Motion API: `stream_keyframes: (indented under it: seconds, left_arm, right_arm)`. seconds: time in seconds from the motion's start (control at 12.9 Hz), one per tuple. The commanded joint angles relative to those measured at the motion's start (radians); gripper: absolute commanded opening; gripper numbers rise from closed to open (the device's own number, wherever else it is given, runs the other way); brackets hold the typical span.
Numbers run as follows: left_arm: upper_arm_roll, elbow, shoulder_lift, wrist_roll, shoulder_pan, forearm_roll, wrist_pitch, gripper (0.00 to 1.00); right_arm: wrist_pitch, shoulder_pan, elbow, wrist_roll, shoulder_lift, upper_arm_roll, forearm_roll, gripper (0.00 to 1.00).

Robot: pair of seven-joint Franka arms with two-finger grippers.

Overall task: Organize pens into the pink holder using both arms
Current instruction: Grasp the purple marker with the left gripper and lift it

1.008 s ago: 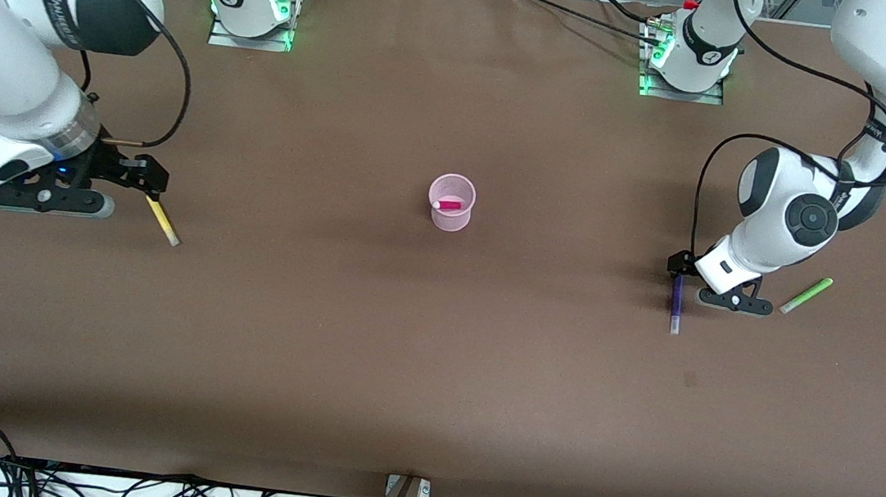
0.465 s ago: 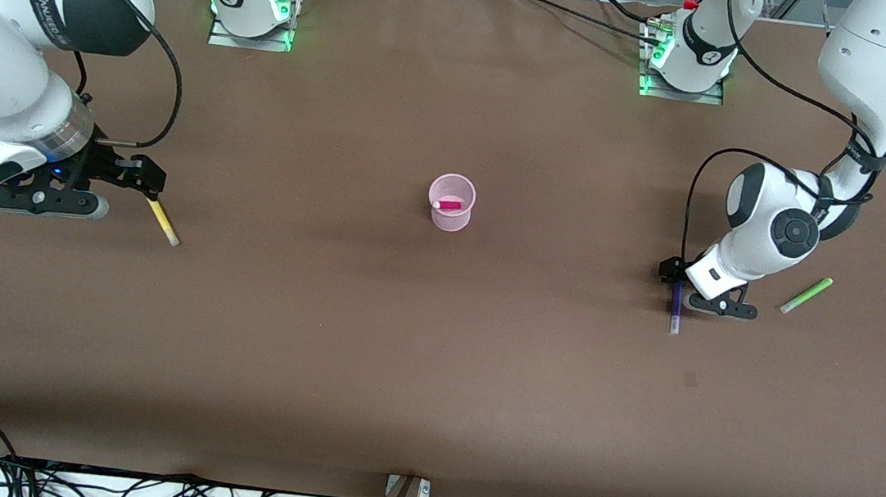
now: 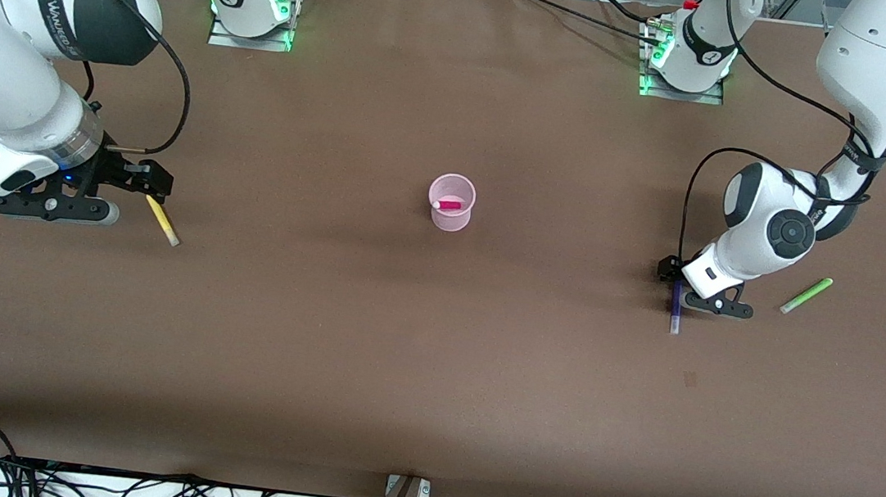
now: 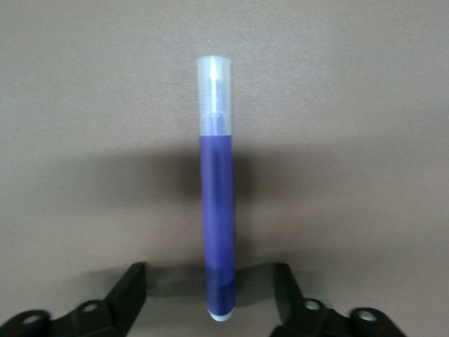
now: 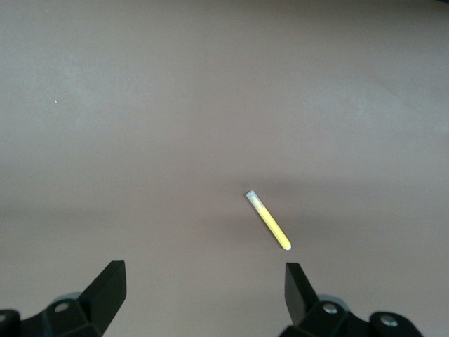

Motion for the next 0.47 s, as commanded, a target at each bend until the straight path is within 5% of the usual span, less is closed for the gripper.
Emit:
stream_keyframes:
  seconds: [0.0, 0.39]
  left_arm:
    - [-0.009, 0.001, -0.019, 0.002, 0.004, 0.025, -0.029, 0.48]
    - [-0.009, 0.004, -0.010, 0.007, 0.002, 0.025, -0.033, 0.00]
  right_arm:
    - [-0.019, -0.016, 0.009, 0.003, -0.004, 0.015, -0.009, 1.00]
    - [-0.031, -0.016, 0.007, 0.005, -0.006, 0.016, -0.009, 1.00]
